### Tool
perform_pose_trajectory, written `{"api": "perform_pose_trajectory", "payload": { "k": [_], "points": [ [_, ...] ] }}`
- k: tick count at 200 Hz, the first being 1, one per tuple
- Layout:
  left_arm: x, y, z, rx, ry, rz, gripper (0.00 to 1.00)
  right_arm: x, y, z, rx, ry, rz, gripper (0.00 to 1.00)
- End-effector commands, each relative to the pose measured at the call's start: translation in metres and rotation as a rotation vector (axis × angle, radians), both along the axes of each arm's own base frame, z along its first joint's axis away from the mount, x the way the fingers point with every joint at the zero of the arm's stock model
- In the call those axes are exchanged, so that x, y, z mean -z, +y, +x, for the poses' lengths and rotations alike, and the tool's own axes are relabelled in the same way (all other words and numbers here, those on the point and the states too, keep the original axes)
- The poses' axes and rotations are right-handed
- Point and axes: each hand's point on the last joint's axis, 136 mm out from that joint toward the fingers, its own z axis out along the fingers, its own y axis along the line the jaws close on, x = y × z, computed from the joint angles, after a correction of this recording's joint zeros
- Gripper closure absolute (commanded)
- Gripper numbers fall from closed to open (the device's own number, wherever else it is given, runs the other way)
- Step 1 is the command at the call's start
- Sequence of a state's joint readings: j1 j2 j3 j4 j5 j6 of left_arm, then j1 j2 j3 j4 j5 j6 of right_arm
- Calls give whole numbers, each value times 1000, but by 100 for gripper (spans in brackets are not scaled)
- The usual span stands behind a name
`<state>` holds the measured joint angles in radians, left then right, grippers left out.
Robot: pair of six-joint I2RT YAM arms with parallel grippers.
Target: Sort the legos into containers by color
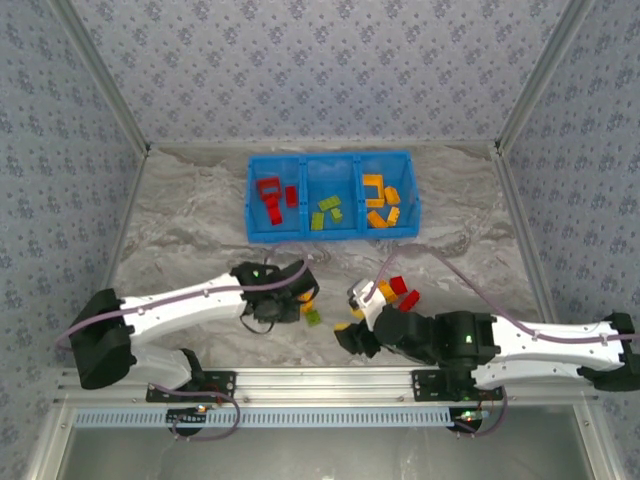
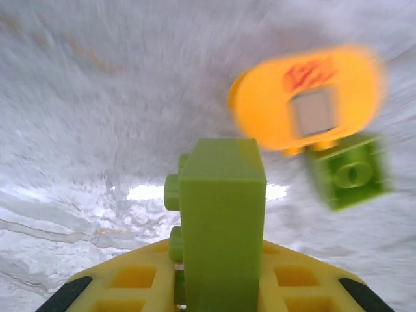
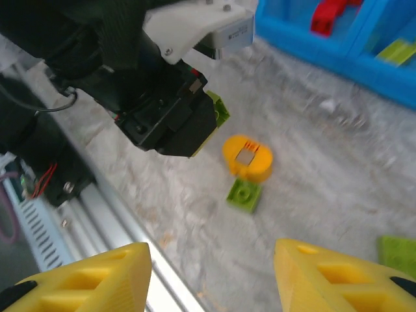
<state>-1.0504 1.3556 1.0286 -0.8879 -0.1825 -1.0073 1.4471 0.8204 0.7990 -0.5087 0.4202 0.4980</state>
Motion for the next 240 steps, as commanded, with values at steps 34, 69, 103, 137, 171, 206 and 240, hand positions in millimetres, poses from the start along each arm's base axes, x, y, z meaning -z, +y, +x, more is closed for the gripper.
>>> {"api": "perform_pose_trajectory", "payload": {
  "k": [34, 69, 103, 137, 171, 206, 240],
  "points": [
    [-76, -44, 91, 97, -113, -45, 75, -82, -11, 77, 241, -217, -7, 44],
    [-84, -88, 155, 102, -116, -162, 75, -101, -31, 114, 457, -262, -52, 42],
    [-71, -122, 202, 90, -88, -250, 75, -108, -31, 124, 491, -282, -53, 41],
    [-34, -135, 238, 50, -17, -254, 75, -104, -31, 124, 498, -270, -42, 40],
    [-10, -148, 256, 35, 12, -294, 76, -99, -29, 124, 495, -257, -36, 40],
    [-3, -155, 262, 41, 13, -312, 74, -93, -25, 124, 486, -245, -42, 40],
    [6, -152, 260, 28, 29, -294, 70, -86, -24, 124, 482, -231, -50, 40]
  ]
}}
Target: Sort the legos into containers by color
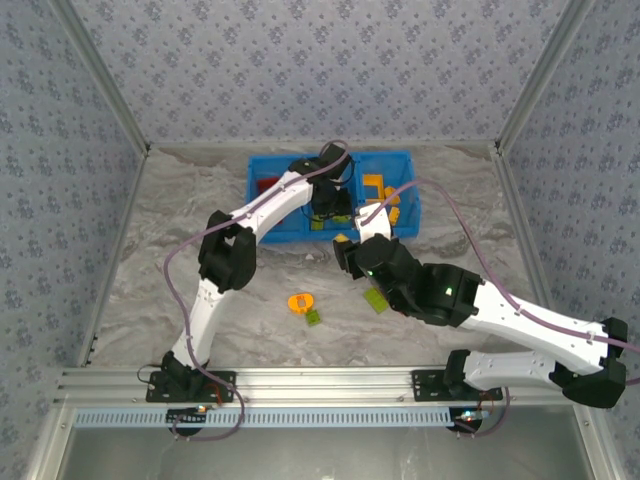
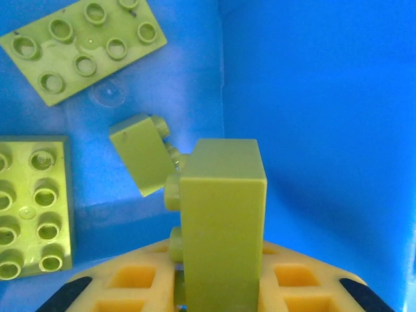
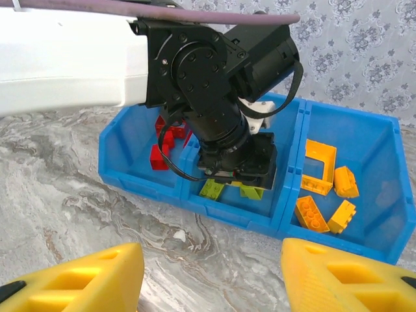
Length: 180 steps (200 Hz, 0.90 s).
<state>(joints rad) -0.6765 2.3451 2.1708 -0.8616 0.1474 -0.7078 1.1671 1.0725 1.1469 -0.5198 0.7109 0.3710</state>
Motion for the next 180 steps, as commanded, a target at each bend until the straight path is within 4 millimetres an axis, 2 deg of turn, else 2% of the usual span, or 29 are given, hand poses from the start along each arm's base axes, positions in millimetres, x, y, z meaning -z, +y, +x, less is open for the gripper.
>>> {"api": "perform_pose_trajectory", "payload": {
  "k": [1, 37, 66, 107, 139, 154, 158, 180],
  "points": [
    [-10, -7, 4, -2, -11, -35, 70, 7, -1, 2, 18, 14, 5, 40],
    [-9, -6, 1, 1, -4, -29, 54, 9, -2, 2, 19, 24, 3, 40],
    [-23, -4, 0, 2, -28, -37, 54, 8, -4, 1, 20, 27, -2, 39],
    [-67, 5, -6, -22, -111, -56, 56, 8, -10, 2, 35, 28, -5, 39],
    [-105, 20, -19, -47, -193, -59, 56, 7, -20, 2, 54, 35, -4, 39],
    [-128, 29, -29, -69, -240, -84, 55, 7, -21, 2, 56, 43, 5, 39],
    [-126, 34, -35, -74, -237, -70, 56, 11, -23, 1, 55, 55, -13, 39],
    [-146, 62, -67, -99, -305, -33, 54, 25, -20, -3, 30, 107, -28, 38]
  ]
}}
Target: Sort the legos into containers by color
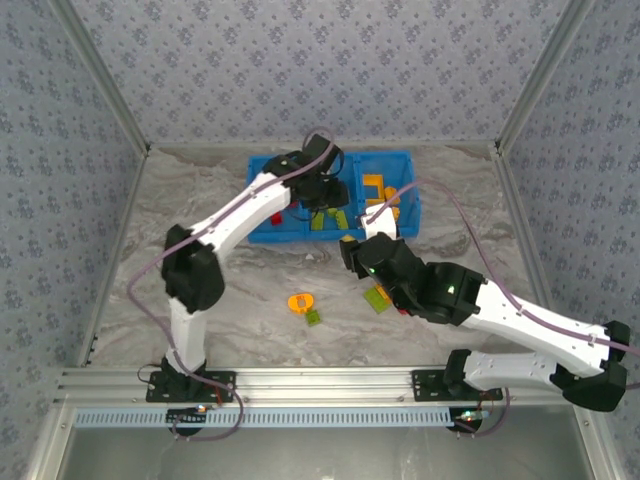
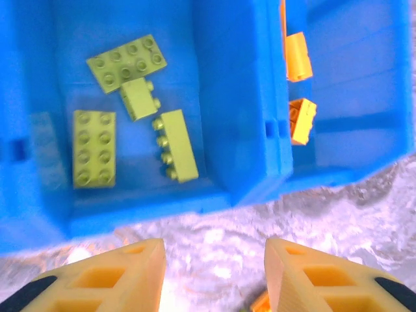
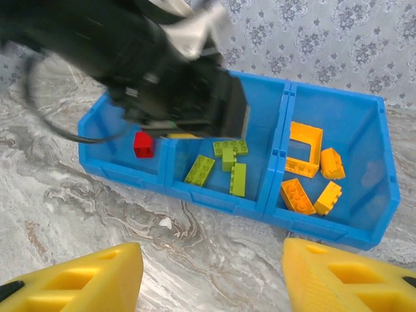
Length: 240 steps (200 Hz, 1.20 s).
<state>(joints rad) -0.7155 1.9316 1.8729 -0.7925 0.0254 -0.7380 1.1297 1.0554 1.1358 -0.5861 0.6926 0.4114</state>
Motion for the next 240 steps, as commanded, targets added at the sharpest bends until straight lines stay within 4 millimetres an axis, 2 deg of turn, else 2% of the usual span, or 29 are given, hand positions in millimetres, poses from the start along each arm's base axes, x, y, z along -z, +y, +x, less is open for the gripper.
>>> {"api": "perform_pose_trajectory", "payload": {
  "k": [1, 17, 27, 52, 68, 102, 137, 158, 160, 162, 165, 174, 180, 205, 240],
  "points": [
    [-38, 28, -25, -55, -110, 13, 54, 14, -4, -6, -12, 64, -12, 37],
    [-40, 56, -55, -74, -123, 53, 53, 34, 9, -11, -64, 130, -25, 35],
    [-35, 78, -76, -93, -104, 82, 53, 49, 21, -15, -105, 178, -35, 35],
    [-15, 130, -130, -113, -65, 98, 49, 93, 71, -42, -377, 280, -90, 32],
    [-5, 155, -164, -108, -45, 68, 47, 124, 89, -58, -535, 336, -168, 28],
    [6, 176, -222, -55, -22, -125, 41, 185, 108, -76, -763, 460, -335, 20],
    [17, 184, -266, 5, 31, -277, 39, 221, 118, -67, -807, 503, -488, 17],
    [16, 202, -283, -5, 10, -308, 37, 239, 124, -61, -822, 528, -566, 15],
    [16, 204, -284, -8, 8, -306, 37, 241, 125, -60, -821, 529, -575, 14],
    [15, 206, -285, -10, 5, -306, 37, 243, 125, -59, -820, 530, -582, 7],
    [16, 210, -287, -17, 4, -301, 37, 244, 126, -57, -816, 528, -594, 3],
    [18, 217, -290, -31, 3, -289, 37, 255, 123, -53, -799, 535, -639, 2],
    [19, 220, -291, -36, 4, -286, 36, 250, 132, -45, -793, 510, -641, 2],
    [19, 218, -290, -40, 4, -298, 37, 255, 133, -32, -755, 472, -695, 1],
    [17, 208, -281, -27, -4, -299, 36, 267, 134, -31, -772, 494, -733, 3]
  ]
}}
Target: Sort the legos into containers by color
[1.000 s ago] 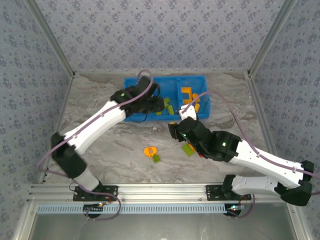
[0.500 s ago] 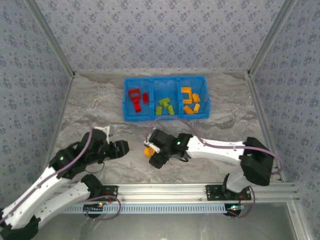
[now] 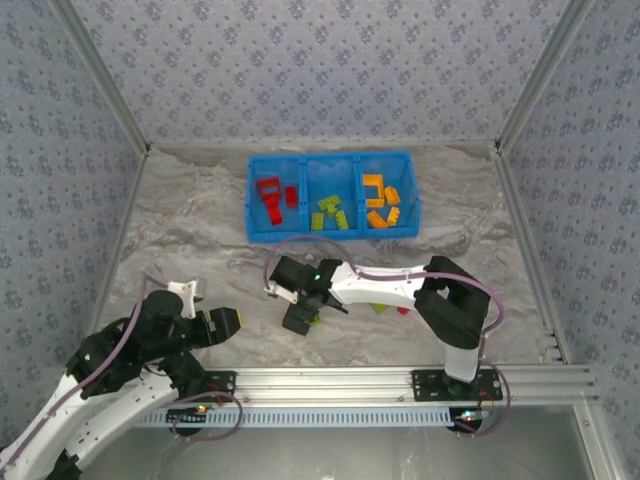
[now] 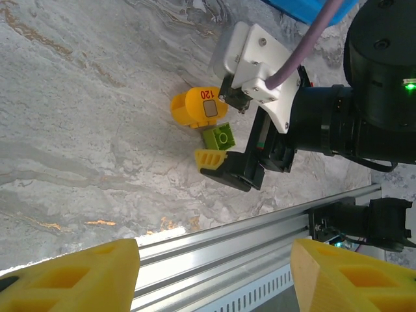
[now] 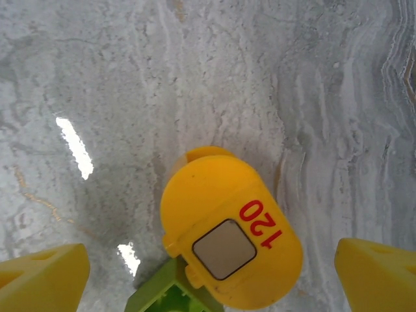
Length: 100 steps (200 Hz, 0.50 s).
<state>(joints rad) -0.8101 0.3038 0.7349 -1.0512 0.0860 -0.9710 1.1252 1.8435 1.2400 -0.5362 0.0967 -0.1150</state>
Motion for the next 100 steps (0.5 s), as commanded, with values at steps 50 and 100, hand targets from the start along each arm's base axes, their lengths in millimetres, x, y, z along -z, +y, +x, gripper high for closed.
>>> {"api": "perform_pose_trajectory", "payload": {
  "k": [50, 100],
  "points": [
    [-5, -17, 12, 26, -1, 5, 36, 19, -3, 20, -1, -3, -96, 15],
    [-6, -26, 19, 24, -2, -23, 37, 27, -11, 41, 110, 55, -115, 25]
  ]
}}
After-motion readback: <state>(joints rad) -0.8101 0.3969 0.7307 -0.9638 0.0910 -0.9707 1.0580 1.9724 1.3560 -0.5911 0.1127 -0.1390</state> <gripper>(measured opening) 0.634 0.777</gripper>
